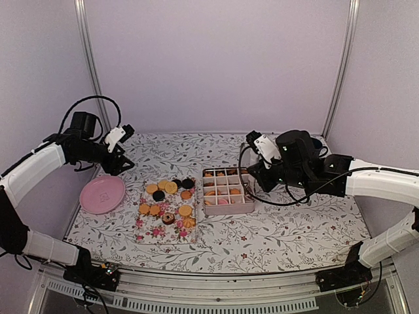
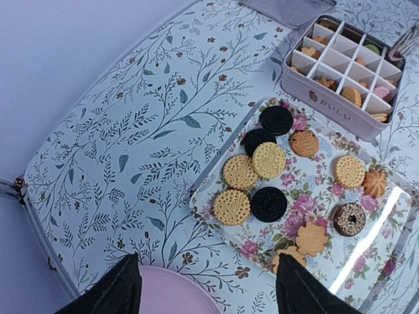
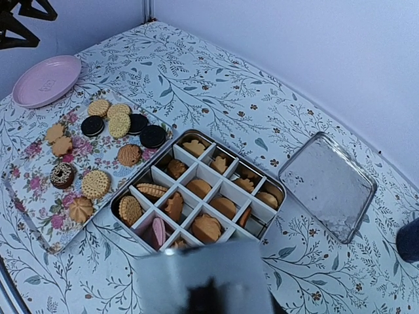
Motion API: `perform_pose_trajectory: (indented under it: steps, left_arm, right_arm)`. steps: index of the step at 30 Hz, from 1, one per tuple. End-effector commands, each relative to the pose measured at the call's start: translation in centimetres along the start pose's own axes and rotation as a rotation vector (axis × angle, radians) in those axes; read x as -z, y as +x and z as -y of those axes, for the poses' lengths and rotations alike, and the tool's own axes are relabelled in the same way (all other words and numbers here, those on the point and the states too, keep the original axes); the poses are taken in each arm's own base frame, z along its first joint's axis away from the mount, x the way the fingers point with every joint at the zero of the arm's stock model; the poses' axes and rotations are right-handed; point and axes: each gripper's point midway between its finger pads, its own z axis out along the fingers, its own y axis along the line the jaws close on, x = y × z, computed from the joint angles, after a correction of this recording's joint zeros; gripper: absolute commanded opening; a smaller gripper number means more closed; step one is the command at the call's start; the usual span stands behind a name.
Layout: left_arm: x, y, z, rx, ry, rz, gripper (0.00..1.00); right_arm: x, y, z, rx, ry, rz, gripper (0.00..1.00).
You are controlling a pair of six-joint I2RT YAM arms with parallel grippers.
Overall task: Pack the cookies
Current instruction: Place the fake cookies in the empty pocket of the box.
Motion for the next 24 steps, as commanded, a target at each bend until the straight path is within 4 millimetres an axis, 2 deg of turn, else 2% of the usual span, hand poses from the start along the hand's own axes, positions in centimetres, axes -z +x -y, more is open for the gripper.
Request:
perform_pose_trajectory:
  steps: [1,7,11,14,16,18,21,24]
  left_arm:
    - [0.8,-0.9,-0.5,0.004,-0.013,0.026,0.71]
    - [0.9,-0.9,-0.6,0.002,-0.021,0.024,0.71]
    - [1.0,-1.1,-0.7,0.003,-0.026,0.028,0.71]
    - [1.0,-1.2,-0.7,0.008,-0.025,0.026,0.71]
    - [1.0,-1.1,-0.8,0.012,-0.025,0.024,0.71]
    - [0.9,-1.0,-0.8,0.019,-0.023,0.021,0.71]
    - [0.9,-0.9,-0.9,0.031,-0.024,0.020,0.72]
    - [1.0,-0.9,-1.2,0.038,-0.031,0.019,0.72]
  right_arm:
    - [0.1,-1.2,0.4,-0.018,0.004,0.044,0.26]
    - [0.7,-2.4,0.7,-0.019,0.014,0.073,0.33]
    - [1.2,-3.3,0.9,-0.022,0.019,0.096,0.32]
    - [1.9,-4.7,1.0,-0.035,0.014,0.130,0.32]
    - [2.6,-6.2,0.6,-0.048,-0.020,0.173,0.32]
    - [2.9,-7.8,-0.2,-0.066,-0.072,0.209,0.32]
    - [2.7,-9.7,-2.5,-0.127,-0.203,0.233,0.32]
    - [1.0,-10.7,-5.8,-0.164,-0.319,0.177,0.31]
